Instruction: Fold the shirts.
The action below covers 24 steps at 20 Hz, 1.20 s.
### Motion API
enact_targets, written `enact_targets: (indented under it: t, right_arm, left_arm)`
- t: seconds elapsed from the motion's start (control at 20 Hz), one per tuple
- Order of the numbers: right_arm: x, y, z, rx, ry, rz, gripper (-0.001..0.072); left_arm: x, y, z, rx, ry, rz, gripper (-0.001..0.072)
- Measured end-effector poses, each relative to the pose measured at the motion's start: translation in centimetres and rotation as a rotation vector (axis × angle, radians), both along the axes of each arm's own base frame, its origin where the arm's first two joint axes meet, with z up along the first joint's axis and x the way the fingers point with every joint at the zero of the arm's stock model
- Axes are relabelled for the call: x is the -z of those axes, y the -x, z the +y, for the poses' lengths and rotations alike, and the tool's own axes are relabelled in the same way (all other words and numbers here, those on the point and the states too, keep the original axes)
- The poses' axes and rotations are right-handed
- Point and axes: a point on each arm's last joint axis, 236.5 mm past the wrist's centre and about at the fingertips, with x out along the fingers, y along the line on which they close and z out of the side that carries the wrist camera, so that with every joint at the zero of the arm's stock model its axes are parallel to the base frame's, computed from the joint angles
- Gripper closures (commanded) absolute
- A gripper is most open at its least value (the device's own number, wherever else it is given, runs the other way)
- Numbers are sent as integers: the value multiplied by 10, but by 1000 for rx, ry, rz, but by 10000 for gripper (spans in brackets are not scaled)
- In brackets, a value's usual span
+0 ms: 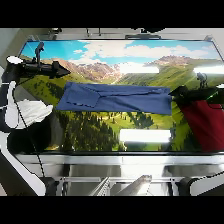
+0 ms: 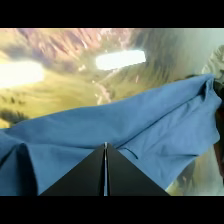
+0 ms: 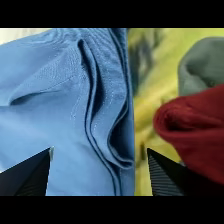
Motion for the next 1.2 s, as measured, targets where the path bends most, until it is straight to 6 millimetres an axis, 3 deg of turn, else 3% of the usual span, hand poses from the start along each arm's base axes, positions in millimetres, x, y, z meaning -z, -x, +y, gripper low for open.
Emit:
enact_targets:
  t: [0.15,0.2,0.4,0.45,0.5,0.55,0.6,0.65,0.8,0.9,1.0,1.2]
  right_arm:
    - [8,-4,1,6,23,3,77]
    - [12,-5,3,6,31,4,141]
    - [22,-5,24,-36,38,17,147]
    - [23,-5,30,-49,36,21,280]
    - [26,-2,33,-65,46,27,538]
    - [29,0,36,-78,51,38,630]
    - [30,2,39,-89,48,44,636]
    - [29,3,41,-100,51,45,696]
    - [20,1,43,-133,53,38,697]
    - [0,-9,44,-139,48,12,696]
    - [-36,-21,47,-145,29,-35,696]
    - [-107,-28,62,-191,-2,-106,697]
  left_arm:
    - [0,7,-13,39,4,12,708]
    - [0,8,-18,51,5,14,707]
    - [0,17,-40,106,9,25,691]
    - [0,19,-46,120,9,27,691]
    - [0,22,-53,138,10,30,691]
    - [0,25,-59,154,11,33,692]
    - [0,28,-67,172,12,37,692]
    - [0,32,-75,191,13,41,693]
    - [9,44,-107,248,7,62,694]
    - [23,52,-136,271,-16,81,694]
    - [42,62,-170,287,-54,97,700]
    - [74,79,-241,301,-142,85,700]
